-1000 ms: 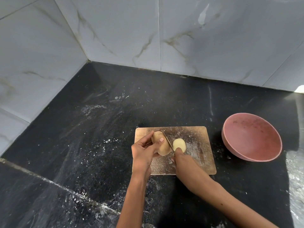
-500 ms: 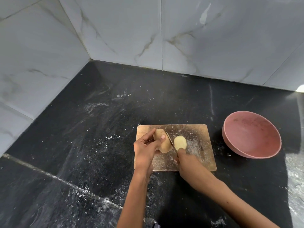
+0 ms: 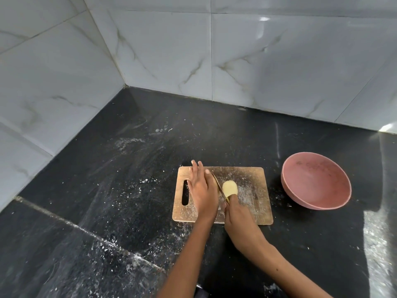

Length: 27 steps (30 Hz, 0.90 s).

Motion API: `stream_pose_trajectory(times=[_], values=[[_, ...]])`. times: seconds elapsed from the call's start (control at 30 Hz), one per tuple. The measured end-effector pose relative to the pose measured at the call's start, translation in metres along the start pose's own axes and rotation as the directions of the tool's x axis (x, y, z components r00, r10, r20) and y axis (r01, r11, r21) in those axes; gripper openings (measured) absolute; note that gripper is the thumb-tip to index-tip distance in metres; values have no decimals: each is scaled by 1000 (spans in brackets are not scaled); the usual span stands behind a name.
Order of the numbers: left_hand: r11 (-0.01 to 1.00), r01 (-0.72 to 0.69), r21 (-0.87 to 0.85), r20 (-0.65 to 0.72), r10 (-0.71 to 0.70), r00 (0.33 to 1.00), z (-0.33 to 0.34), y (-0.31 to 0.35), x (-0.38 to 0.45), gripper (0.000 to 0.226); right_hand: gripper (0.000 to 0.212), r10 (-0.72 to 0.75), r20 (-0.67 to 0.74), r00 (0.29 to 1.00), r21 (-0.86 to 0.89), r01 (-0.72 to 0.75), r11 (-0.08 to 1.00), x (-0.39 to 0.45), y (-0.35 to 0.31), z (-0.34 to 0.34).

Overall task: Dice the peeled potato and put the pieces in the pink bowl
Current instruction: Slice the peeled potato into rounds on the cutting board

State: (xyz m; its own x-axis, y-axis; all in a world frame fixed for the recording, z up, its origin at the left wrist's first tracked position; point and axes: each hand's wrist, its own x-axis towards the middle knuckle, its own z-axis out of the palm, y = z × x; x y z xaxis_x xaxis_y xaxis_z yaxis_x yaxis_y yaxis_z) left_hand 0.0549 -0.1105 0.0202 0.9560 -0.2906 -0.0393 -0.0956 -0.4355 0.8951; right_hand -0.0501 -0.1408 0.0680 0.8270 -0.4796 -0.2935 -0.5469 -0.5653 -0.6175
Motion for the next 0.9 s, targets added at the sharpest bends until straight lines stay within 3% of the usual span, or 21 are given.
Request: stream_pose_trajectory(times=[0.2, 0.37, 0.6, 0.9], values=[[988, 113, -102, -9, -114, 993, 8, 3, 12, 44, 20, 38, -66, 997, -133, -46, 990, -3, 1, -3], [995, 58, -77, -37, -61, 997, 13, 3, 15, 42, 18, 55, -17, 998, -98, -57, 994, 2, 0, -7], [961, 71, -268, -69, -93, 993, 10, 1, 13, 38, 12, 48, 65, 997, -77, -43, 996, 12, -3, -12], [945, 76, -318, -64, -102, 993, 6, 1, 11, 40, 13, 92, 114, 989, -134, -76, 988, 14, -8, -6]])
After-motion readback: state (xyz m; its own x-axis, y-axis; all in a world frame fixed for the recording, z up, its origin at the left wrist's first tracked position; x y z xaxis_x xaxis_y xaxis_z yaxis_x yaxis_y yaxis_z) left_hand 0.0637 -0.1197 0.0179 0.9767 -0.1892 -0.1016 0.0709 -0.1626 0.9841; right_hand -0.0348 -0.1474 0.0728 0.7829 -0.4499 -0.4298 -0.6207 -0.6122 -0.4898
